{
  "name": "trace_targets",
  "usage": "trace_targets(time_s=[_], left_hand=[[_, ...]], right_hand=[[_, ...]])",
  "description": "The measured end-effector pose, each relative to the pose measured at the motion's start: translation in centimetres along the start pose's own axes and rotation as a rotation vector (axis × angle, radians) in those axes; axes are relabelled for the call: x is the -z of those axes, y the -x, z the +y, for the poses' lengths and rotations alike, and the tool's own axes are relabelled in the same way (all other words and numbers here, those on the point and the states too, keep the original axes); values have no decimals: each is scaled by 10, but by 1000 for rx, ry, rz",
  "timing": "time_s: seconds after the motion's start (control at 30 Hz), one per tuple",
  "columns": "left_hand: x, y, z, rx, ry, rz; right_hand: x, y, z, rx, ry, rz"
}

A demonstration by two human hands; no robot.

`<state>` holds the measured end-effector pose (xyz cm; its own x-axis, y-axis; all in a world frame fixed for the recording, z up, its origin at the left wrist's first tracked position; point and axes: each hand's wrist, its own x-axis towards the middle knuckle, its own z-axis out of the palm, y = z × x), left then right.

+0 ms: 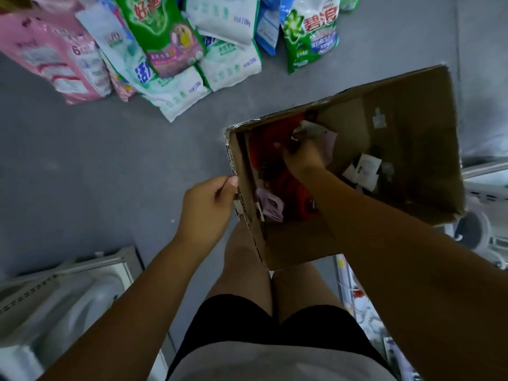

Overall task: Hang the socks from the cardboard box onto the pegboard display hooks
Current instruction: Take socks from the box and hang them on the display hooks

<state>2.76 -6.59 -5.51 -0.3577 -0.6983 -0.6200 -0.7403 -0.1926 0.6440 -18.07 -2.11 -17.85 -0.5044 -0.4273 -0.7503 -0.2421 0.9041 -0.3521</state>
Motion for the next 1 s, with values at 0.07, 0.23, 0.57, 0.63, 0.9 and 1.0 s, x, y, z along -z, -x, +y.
trace_targets(time_s=[0.07,0.23,0.57,0.63,0.9,1.0], left_hand=[[-1,-1,-3,-16,27,3],[-1,-2,-3,-27,73,8],[-2,19,22,9,-7,192],[-2,29,38,-54,30,223],[0,43,121,-342,7,-276],[-4,41,149,-410,-89,-488]], right_hand=[[-11,-15,5,-18,30,-2],[-12,-29,14,-94,43,23],[64,110,19,107,-328,58],[78,141,22,137,-421,91],[127,249,23,232,-447,212],[138,278,25,300,-500,246]])
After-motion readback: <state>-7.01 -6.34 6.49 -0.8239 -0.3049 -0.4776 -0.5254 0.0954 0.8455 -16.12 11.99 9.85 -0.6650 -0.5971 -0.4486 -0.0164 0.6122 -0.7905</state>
